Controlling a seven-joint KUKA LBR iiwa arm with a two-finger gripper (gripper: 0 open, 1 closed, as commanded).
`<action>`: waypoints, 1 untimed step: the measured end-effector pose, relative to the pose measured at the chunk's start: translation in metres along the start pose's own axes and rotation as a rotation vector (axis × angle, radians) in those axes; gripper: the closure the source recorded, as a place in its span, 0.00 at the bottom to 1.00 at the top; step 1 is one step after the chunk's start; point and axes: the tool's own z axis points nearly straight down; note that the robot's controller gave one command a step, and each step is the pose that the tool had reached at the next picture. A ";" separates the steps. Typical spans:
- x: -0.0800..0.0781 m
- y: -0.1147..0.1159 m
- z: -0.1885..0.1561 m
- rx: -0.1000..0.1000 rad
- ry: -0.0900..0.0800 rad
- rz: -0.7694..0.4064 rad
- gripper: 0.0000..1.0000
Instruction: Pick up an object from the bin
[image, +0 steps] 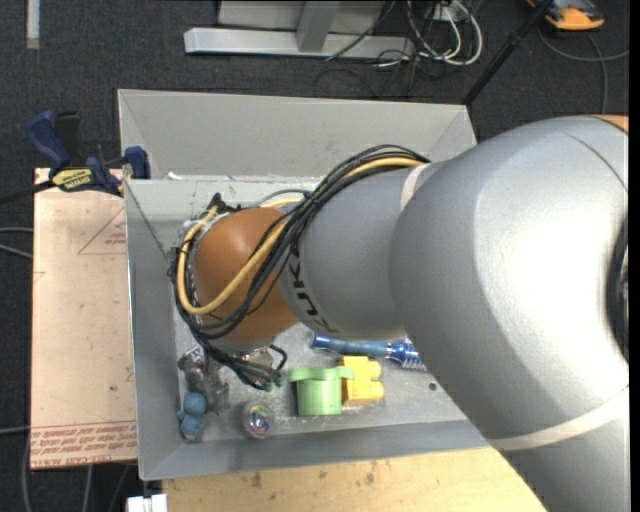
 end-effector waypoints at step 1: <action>0.008 -0.013 -0.135 0.002 -0.012 0.037 1.00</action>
Offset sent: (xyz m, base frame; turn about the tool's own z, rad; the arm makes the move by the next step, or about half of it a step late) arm -0.0024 -0.0161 0.1306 0.0346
